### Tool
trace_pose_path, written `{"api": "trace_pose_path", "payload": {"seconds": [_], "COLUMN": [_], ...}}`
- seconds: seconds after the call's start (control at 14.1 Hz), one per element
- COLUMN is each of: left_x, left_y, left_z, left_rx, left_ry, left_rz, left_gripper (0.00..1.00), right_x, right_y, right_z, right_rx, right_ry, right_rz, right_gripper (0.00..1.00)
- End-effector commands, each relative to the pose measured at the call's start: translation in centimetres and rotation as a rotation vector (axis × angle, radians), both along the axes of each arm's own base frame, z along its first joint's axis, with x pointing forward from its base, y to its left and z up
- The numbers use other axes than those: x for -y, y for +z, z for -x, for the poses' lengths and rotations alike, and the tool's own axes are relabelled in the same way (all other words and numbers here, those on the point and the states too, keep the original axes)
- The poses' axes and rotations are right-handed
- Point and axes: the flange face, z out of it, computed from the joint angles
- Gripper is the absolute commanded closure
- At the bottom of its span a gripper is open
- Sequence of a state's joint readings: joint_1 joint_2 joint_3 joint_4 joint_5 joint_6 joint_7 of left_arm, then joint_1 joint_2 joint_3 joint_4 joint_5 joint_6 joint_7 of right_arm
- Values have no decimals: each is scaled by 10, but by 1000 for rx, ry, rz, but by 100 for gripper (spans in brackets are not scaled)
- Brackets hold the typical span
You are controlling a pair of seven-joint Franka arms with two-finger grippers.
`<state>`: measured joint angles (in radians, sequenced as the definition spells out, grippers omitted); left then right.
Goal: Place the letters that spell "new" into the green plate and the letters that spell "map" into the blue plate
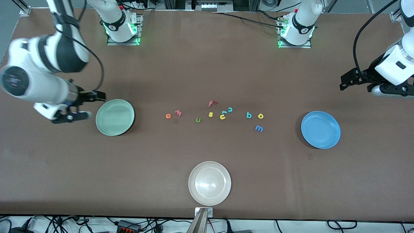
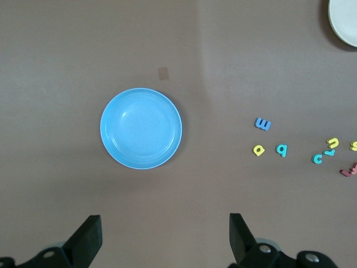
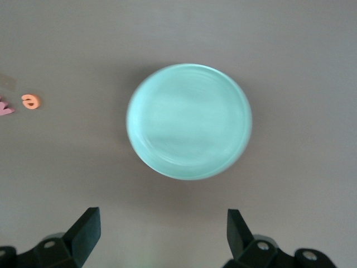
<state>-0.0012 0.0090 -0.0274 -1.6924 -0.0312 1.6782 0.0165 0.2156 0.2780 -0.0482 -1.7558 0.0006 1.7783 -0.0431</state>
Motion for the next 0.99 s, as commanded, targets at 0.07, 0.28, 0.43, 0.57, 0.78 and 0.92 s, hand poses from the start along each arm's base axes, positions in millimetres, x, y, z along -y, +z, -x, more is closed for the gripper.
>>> {"api": "trace_pose_path", "payload": {"seconds": [0.07, 0.28, 0.43, 0.57, 0.78, 0.92], "left_x": [34, 77, 104, 124, 177, 207], "left_y": [-37, -87, -125, -162, -221, -259], "left_z": [-17, -39, -52, -67, -72, -67], "left_rx": [-74, -145, -186, -176, -142, -133], "left_ry": [-60, -125, -169, -208, -320, -370], "left_rz": [-16, -32, -42, -37, -30, -33], "left_gripper": [0, 0, 0, 0, 0, 0], "right_x": [-62, -133, -170, -190, -198, -210], "right_y": [-51, -97, -129, -159, -182, -192], "right_z": [-3, 8, 17, 22, 22, 28], "right_rx": [-7, 9, 34, 54, 79, 81], "right_ry": [-13, -8, -48, -46, -42, -54], "right_rz": [-29, -38, -15, -8, -17, -8], "right_gripper": [0, 0, 0, 0, 0, 4]}}
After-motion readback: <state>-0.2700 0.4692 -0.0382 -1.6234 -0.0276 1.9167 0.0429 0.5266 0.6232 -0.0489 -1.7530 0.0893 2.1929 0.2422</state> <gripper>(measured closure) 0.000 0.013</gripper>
